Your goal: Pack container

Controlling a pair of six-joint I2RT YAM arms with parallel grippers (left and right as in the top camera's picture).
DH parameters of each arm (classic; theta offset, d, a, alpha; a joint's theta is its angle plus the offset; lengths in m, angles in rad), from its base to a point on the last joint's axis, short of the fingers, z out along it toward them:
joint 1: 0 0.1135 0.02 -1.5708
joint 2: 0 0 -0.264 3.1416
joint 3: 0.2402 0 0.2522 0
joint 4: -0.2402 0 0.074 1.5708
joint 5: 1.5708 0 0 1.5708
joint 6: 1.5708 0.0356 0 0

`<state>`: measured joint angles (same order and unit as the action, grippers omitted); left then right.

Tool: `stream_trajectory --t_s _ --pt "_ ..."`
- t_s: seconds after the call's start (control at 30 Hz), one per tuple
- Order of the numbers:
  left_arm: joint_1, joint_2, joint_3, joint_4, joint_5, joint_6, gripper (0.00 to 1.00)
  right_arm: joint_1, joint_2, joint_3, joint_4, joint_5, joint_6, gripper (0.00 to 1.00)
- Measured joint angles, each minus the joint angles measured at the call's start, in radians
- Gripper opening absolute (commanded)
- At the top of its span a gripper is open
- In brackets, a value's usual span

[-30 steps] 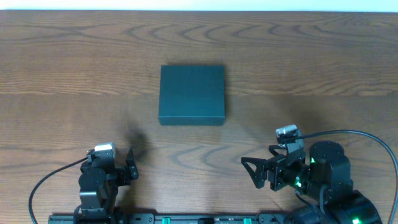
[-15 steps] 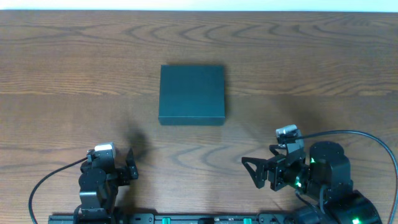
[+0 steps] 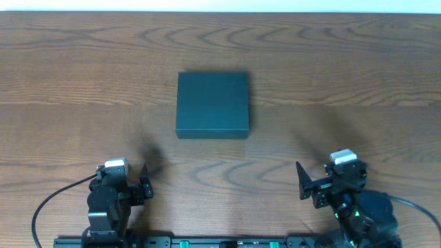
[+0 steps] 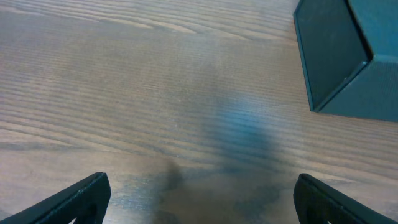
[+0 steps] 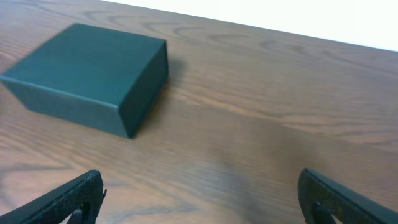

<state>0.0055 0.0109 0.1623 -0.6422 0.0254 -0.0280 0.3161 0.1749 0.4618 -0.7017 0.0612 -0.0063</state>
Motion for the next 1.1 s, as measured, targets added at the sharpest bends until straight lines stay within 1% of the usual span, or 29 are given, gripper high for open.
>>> stream_trajectory --t_s 0.13,0.23,0.57,1.1 --pt "0.000 0.000 0.000 0.002 0.000 0.000 0.95 -0.001 -0.101 -0.130 0.019 0.018 -0.013 0.99" --pt "0.000 0.000 0.000 0.003 0.000 0.000 0.95 -0.003 -0.145 -0.187 0.032 0.017 -0.014 0.99" --pt "0.000 0.000 0.000 0.002 0.000 0.000 0.95 -0.004 -0.160 -0.291 0.036 -0.019 -0.014 0.99" --pt "0.000 0.000 0.000 0.002 0.000 0.000 0.95 -0.004 -0.161 -0.296 0.037 -0.062 -0.014 0.99"
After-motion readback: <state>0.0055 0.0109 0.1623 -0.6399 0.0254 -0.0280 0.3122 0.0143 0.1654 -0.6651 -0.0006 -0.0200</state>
